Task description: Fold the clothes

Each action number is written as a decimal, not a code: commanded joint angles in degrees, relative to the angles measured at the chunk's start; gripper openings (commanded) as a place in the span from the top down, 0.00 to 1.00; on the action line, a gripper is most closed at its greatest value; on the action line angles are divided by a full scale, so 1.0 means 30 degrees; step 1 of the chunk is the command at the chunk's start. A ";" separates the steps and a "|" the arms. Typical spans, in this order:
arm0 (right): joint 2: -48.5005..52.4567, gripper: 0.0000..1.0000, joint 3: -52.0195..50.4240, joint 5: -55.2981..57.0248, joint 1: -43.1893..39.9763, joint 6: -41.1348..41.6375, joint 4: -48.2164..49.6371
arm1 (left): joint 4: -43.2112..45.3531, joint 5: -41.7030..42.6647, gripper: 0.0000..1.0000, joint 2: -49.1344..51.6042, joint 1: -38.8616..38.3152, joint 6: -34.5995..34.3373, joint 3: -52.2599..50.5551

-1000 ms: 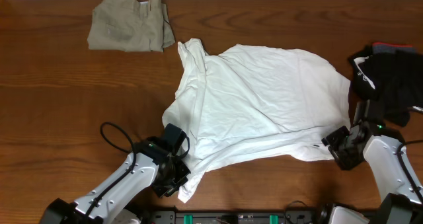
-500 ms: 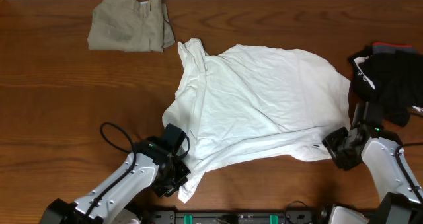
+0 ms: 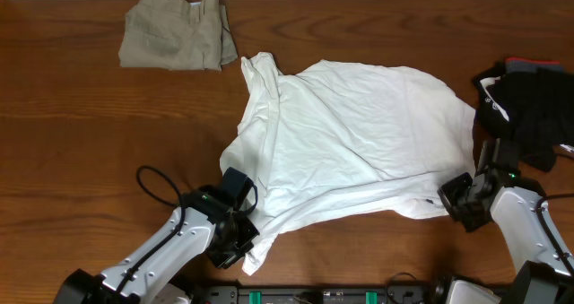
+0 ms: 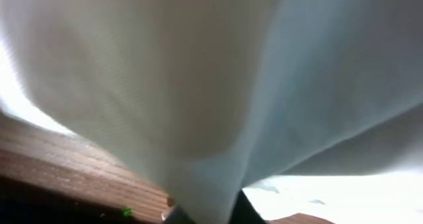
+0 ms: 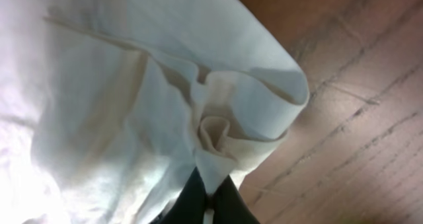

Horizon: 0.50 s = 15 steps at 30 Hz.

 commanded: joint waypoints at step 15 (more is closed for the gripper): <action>-0.5661 0.96 0.1253 0.0991 -0.0124 -0.0940 -0.5610 | -0.2193 -0.1574 0.94 -0.3024 -0.0066 0.1421 -0.0495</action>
